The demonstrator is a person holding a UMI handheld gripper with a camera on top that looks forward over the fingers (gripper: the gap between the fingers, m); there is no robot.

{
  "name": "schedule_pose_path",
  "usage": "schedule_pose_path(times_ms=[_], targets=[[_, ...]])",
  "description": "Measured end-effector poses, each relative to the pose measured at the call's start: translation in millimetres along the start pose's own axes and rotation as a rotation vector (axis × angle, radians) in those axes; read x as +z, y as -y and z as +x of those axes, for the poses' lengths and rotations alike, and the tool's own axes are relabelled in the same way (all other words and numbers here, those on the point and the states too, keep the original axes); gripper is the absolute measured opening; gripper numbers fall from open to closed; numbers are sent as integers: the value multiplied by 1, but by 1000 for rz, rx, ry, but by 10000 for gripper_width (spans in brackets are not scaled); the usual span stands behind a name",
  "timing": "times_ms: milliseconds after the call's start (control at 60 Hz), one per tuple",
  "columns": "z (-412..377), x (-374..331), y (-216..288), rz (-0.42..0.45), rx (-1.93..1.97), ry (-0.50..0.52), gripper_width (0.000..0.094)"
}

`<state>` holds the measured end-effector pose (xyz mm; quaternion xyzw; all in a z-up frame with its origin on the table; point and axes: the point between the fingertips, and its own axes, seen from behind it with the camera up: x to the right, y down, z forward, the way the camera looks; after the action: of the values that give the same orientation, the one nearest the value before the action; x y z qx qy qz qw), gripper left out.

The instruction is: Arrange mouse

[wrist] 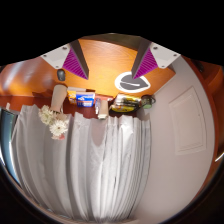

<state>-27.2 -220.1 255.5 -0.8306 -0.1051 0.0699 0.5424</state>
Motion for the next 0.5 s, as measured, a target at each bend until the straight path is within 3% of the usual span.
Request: schedule_pose_path(times_ms=[100, 117, 167, 317, 500], targets=[[21, 13, -46, -61, -8, -32, 866], [22, 0, -25, -70, -11, -41, 867], [42, 23, -81, -116, 1, -53, 867], [110, 43, -161, -229, 57, -147, 868], [201, 78, -205, -317, 134, -271, 861]])
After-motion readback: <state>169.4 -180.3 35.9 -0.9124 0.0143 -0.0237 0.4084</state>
